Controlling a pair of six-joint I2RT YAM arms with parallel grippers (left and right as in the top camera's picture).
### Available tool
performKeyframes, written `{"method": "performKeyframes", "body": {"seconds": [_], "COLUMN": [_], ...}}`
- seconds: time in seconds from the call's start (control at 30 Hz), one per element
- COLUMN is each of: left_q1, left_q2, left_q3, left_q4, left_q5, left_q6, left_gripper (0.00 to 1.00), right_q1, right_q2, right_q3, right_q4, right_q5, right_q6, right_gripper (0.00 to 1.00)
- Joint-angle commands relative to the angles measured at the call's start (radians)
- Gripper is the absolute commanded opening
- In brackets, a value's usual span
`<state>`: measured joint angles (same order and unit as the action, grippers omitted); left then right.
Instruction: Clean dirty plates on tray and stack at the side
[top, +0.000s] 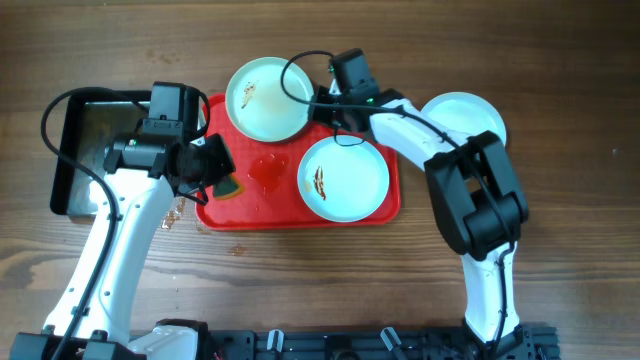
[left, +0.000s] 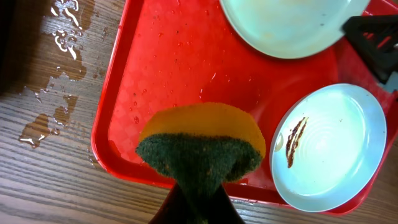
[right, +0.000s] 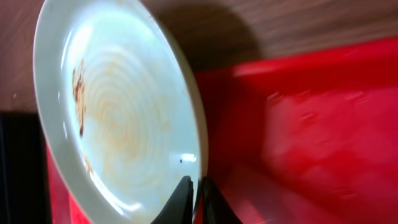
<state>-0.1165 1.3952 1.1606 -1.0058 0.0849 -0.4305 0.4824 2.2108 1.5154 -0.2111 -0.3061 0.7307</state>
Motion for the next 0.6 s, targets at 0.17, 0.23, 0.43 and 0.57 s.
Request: {"method": "performKeyframes", "body": {"seconds": [0.17, 0.23, 0.43, 0.57], "left_q1": [0.001, 0.001, 0.001, 0.001], "left_q2": [0.006, 0.006, 0.006, 0.006], "left_q3": [0.016, 0.016, 0.016, 0.016], "left_q4": [0.002, -0.002, -0.001, -0.002], "left_q5": [0.008, 0.007, 0.008, 0.008], "left_q6": [0.016, 0.016, 0.016, 0.016], "left_gripper": [0.04, 0.04, 0.04, 0.04], "right_q1": [0.097, 0.106, 0.117, 0.17], "right_q2": [0.024, 0.024, 0.024, 0.024], "right_q3": [0.016, 0.016, 0.014, 0.014], "right_q4": [-0.036, -0.04, -0.033, -0.04], "right_q5": [0.001, 0.044, 0.104, 0.105], "right_q6": [0.042, 0.094, 0.253, 0.275], "right_gripper": [0.24, 0.25, 0.24, 0.14]}}
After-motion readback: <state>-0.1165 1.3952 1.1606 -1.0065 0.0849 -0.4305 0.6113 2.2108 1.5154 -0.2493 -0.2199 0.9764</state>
